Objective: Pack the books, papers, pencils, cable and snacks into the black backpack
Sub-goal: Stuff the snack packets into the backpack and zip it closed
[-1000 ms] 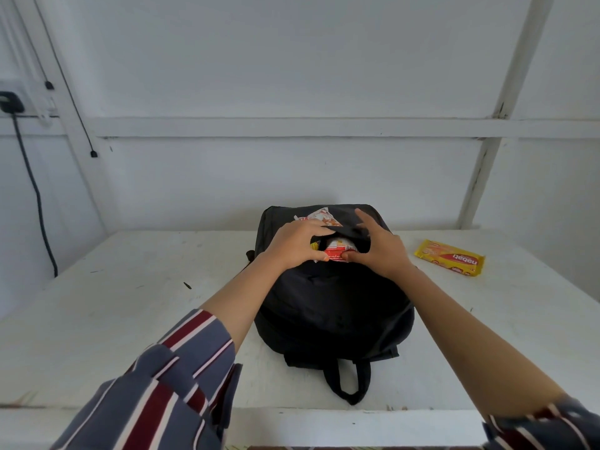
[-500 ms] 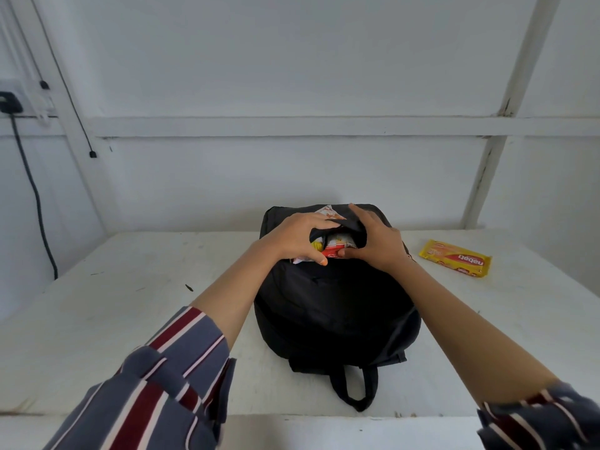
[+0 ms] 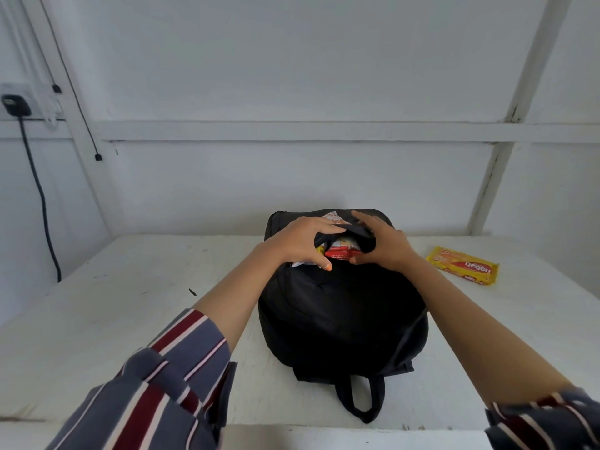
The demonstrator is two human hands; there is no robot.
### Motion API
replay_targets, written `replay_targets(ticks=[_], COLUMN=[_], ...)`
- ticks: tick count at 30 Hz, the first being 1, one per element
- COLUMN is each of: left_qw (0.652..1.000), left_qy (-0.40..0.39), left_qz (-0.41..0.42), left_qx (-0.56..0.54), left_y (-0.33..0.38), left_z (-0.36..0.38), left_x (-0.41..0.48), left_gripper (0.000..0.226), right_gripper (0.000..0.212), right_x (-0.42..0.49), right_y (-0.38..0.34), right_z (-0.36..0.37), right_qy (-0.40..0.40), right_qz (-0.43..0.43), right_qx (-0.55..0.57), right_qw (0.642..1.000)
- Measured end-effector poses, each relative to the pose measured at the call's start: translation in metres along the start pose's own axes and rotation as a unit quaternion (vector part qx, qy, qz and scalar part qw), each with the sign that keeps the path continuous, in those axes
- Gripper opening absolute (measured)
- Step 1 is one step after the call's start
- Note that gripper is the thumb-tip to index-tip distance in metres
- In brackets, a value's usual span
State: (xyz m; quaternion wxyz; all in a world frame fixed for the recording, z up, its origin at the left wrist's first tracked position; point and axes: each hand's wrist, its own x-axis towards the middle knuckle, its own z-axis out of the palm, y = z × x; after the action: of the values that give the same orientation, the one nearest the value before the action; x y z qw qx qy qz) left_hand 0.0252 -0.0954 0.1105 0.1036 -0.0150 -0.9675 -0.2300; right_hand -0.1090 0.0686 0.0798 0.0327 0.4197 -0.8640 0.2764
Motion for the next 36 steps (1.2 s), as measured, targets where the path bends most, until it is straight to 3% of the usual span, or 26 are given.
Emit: replay_targets(ticks=[4, 6, 9, 11, 13, 16, 18, 21, 23, 30, 33, 36], left_qw=[1.000, 1.000, 1.000, 1.000, 1.000, 1.000, 0.999, 0.999, 0.998, 0.994, 0.994, 0.993], left_qy=[0.002, 0.001, -0.004, -0.008, -0.017, -0.030, -0.035, -0.038, -0.048, -0.057, -0.041, -0.020], left_qz=[0.006, 0.007, 0.004, 0.006, 0.006, 0.007, 0.010, 0.024, 0.030, 0.036, 0.043, 0.053], left_qx=[-0.018, -0.020, -0.020, -0.016, -0.012, -0.002, 0.009, 0.028, 0.042, 0.085, 0.094, 0.105], left_y=[-0.001, -0.002, -0.005, -0.004, -0.003, -0.003, -0.002, -0.001, -0.001, 0.002, -0.001, -0.002], left_z=[0.002, 0.003, 0.004, 0.003, 0.003, 0.003, 0.003, 0.003, 0.004, 0.008, 0.010, 0.013], left_x=[-0.001, -0.002, -0.002, -0.003, -0.003, -0.003, -0.003, -0.006, -0.008, -0.008, -0.006, -0.005], left_gripper=[0.077, 0.077, 0.076, 0.075, 0.074, 0.075, 0.077, 0.077, 0.075, 0.069, 0.063, 0.052], right_gripper=[0.075, 0.074, 0.098, 0.104, 0.081, 0.039, 0.036, 0.036, 0.033, 0.027, 0.032, 0.031], right_x=[0.001, 0.001, 0.004, 0.003, 0.003, 0.010, 0.016, 0.024, 0.026, 0.027, 0.024, 0.021], right_y=[-0.002, -0.004, -0.005, -0.013, -0.023, -0.038, -0.047, -0.055, -0.058, -0.060, -0.056, -0.045], right_z=[0.008, 0.009, -0.004, -0.023, -0.038, -0.037, -0.026, -0.013, -0.012, -0.010, -0.005, -0.014], right_qy=[0.073, 0.066, -0.084, -0.162, -0.127, -0.007, -0.023, -0.117, -0.122, -0.064, 0.028, 0.111], right_qz=[-0.005, -0.009, 0.022, 0.047, 0.058, 0.063, 0.058, 0.046, 0.037, 0.011, 0.027, 0.081], right_qx=[-0.073, -0.096, -0.049, 0.109, 0.254, 0.251, 0.209, 0.126, 0.094, 0.041, 0.015, 0.129], right_qw=[0.995, 0.993, 0.995, 0.980, 0.957, 0.966, 0.976, 0.984, 0.987, 0.997, 0.999, 0.982])
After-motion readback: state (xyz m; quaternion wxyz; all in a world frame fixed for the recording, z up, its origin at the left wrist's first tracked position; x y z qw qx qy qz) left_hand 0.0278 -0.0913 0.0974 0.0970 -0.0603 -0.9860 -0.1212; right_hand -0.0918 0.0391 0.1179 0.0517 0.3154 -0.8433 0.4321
